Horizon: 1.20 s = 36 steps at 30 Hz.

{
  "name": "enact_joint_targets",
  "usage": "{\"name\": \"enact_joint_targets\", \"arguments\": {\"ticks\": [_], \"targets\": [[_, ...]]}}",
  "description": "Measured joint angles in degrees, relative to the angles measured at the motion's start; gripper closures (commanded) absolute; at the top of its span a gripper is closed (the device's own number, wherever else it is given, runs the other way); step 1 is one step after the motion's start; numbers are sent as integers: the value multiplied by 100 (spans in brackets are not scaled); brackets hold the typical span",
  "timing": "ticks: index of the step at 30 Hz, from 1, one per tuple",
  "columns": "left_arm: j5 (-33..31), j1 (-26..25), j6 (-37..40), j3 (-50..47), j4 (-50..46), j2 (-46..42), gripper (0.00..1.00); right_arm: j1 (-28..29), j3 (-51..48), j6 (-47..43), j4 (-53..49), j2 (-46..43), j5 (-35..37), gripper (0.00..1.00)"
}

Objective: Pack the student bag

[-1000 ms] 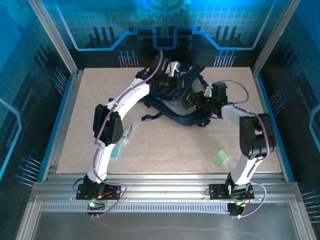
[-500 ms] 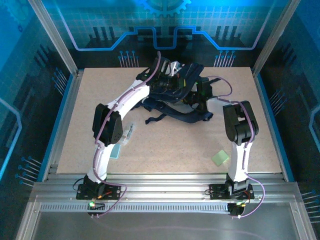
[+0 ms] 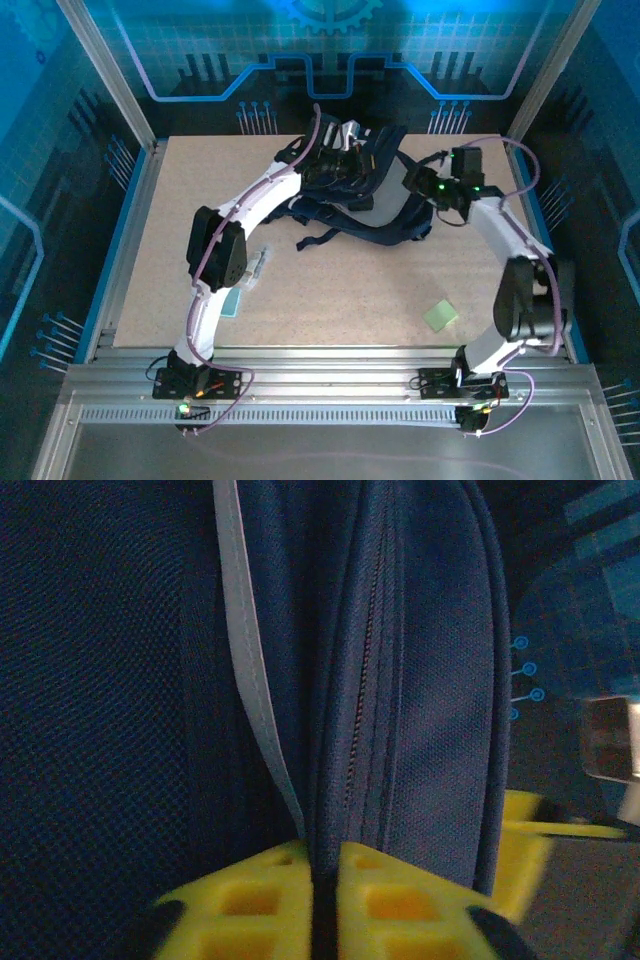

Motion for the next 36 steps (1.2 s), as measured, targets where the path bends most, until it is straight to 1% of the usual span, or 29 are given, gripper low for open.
{"name": "enact_joint_targets", "arguments": {"ticks": [1,4,6,8,10,13,16,19,22,25,28,32,34,35,36], "targets": [[2,-9,-11,0,83,11,39,-31,-2,-116,-216,-208,94,33],[0,0,-2,-4,306,0,26,-17,2,-385,-769,-669,201,34],[-33,33,15,-199,487,-101,22,59,61,-514,-1115,-813,271,34],[-63,133,17,-686,649,-358,19,254,190,-623,-1408,-846,398,33],[-120,302,26,-1274,750,-699,18,564,302,-675,-1587,-846,525,33],[-363,619,22,-2116,874,-1217,18,1106,341,-671,-1690,-846,627,33],[-702,940,-59,-2942,984,-1716,18,1510,341,-566,-1733,-846,723,33],[-955,1180,-289,-3674,1156,-2044,19,1755,339,-446,-1725,-813,817,33],[-1147,1333,-455,-4129,1355,-2072,20,1823,343,-365,-1707,-675,815,33],[-1259,1397,-533,-4124,1375,-1875,21,1838,435,-330,-1733,-409,815,34],[-1318,1405,-619,-3891,1414,-1552,19,1928,553,-326,-1777,-201,824,33],[-1427,1403,-839,-3657,1499,-1126,19,2063,568,-306,-1786,-149,861,33],[-1469,1405,-931,-3493,1495,-894,23,2090,555,-247,-1749,-149,861,33],[-1499,1405,-970,-3421,1502,-807,28,2096,529,-208,-1692,-149,859,33],[-1558,1405,-1019,-3340,1521,-719,38,2111,487,-151,-1617,-149,855,33]]}}
